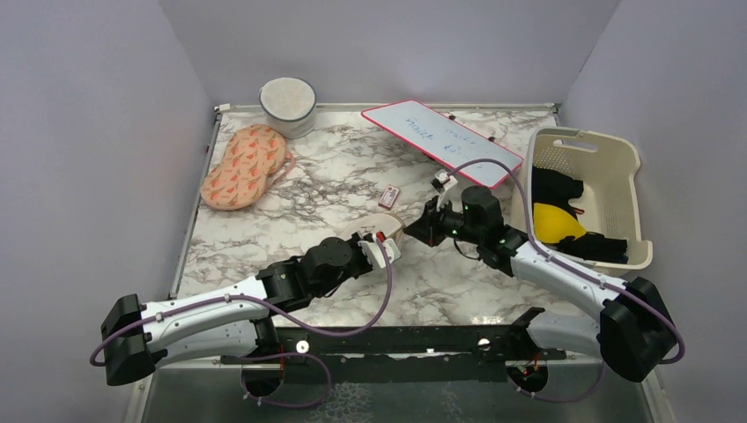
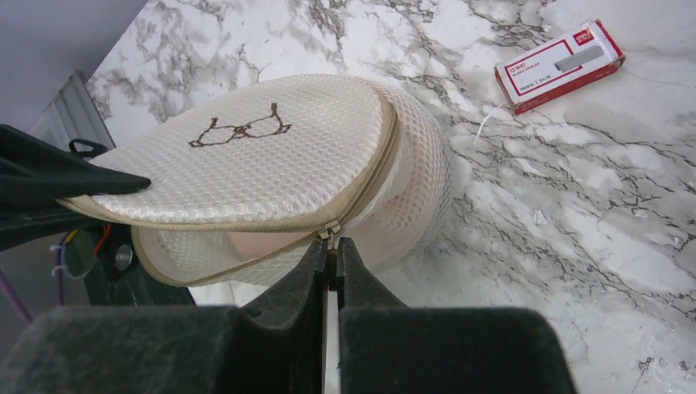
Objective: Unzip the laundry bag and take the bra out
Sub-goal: Unzip the laundry bag at the center of the board.
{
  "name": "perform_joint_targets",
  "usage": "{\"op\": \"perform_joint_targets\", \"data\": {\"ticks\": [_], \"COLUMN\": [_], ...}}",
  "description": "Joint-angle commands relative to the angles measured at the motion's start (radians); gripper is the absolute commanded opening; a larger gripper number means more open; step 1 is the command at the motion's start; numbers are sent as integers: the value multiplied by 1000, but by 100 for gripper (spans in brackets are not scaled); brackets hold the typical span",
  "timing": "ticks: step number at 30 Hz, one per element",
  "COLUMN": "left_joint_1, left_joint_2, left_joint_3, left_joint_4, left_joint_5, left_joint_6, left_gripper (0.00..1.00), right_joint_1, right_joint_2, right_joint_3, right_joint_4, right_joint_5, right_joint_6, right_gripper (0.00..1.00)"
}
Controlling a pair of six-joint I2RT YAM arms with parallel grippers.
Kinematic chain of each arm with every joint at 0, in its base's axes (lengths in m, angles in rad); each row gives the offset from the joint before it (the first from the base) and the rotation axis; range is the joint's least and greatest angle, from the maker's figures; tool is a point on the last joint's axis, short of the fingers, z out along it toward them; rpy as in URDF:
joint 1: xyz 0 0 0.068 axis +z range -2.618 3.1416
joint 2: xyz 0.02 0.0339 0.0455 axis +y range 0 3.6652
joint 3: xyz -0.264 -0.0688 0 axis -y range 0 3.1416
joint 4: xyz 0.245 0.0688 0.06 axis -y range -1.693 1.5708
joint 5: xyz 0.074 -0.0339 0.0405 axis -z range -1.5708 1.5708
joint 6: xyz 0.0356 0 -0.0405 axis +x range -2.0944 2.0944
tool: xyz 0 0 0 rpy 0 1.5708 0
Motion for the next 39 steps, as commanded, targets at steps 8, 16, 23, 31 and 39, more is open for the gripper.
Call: {"op": "perform_joint_targets", "data": {"ticks": [8,16,23,31,39], "left_joint_1": [-15,-16,-17,-17,-19], "left_joint_2": [18,65,52,42,-12], "left_joint_3": [12,39,31,30,8], "left_joint_4": [16,-13,-3,-2,20], "left_joint_5": [-60,-74,-69,-74,-92], "left_joint_6": [5,-16,-14,-6,1], "left_gripper": [4,35,38,0,0], "right_joint_1": [51,109,197,234,196], "right_joint_2": [-24,-10,17,19,22], "right_joint_3": [80,96,102,94,68], "right_joint_4": [-98,-73,-51,-33,-51], "right_joint_5": [-76,-92,-57,-16,75], "right_joint_6": [-112,-54,-22,5,8], "right_gripper": [1,1,1,1,1]}}
